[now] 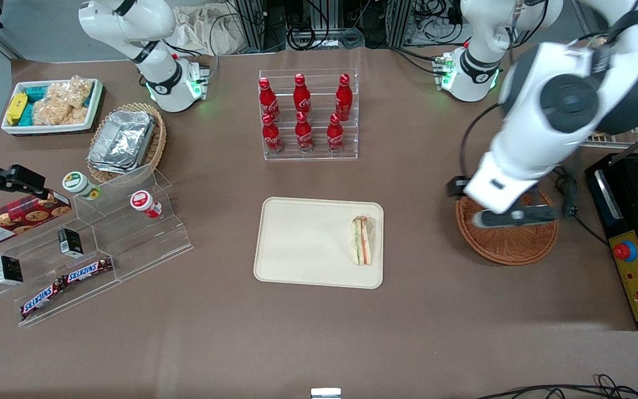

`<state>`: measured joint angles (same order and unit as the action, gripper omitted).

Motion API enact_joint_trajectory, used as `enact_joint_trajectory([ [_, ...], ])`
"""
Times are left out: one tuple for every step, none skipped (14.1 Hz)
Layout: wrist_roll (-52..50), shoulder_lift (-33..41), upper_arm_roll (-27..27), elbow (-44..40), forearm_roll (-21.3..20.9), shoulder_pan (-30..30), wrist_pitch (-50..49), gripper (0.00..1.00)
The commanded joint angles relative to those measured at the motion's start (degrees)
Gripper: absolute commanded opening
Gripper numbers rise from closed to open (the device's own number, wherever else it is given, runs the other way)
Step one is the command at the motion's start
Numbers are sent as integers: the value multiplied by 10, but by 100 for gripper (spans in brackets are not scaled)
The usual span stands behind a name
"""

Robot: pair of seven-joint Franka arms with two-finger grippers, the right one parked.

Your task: Place sandwich from basket to tray

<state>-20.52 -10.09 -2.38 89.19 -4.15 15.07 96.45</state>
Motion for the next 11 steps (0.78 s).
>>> enact_joint_trajectory([
  [49, 33, 48, 22, 22, 6, -20, 100],
  [69, 36, 74, 19, 24, 6, -37, 100],
  [79, 37, 90, 16, 24, 6, -49, 100],
  [80, 37, 101, 6, 24, 6, -54, 100],
  [79, 35, 112, -3, 24, 6, -60, 100],
  [79, 32, 121, -6, 23, 6, -62, 100],
  [80, 31, 132, -7, 23, 6, -62, 100],
  [81, 31, 143, -7, 23, 6, -62, 100],
  [82, 31, 156, -6, 24, 6, -63, 100],
  [84, 32, 161, -5, 24, 6, -65, 100],
  [94, 32, 164, -5, 24, 6, -68, 100],
])
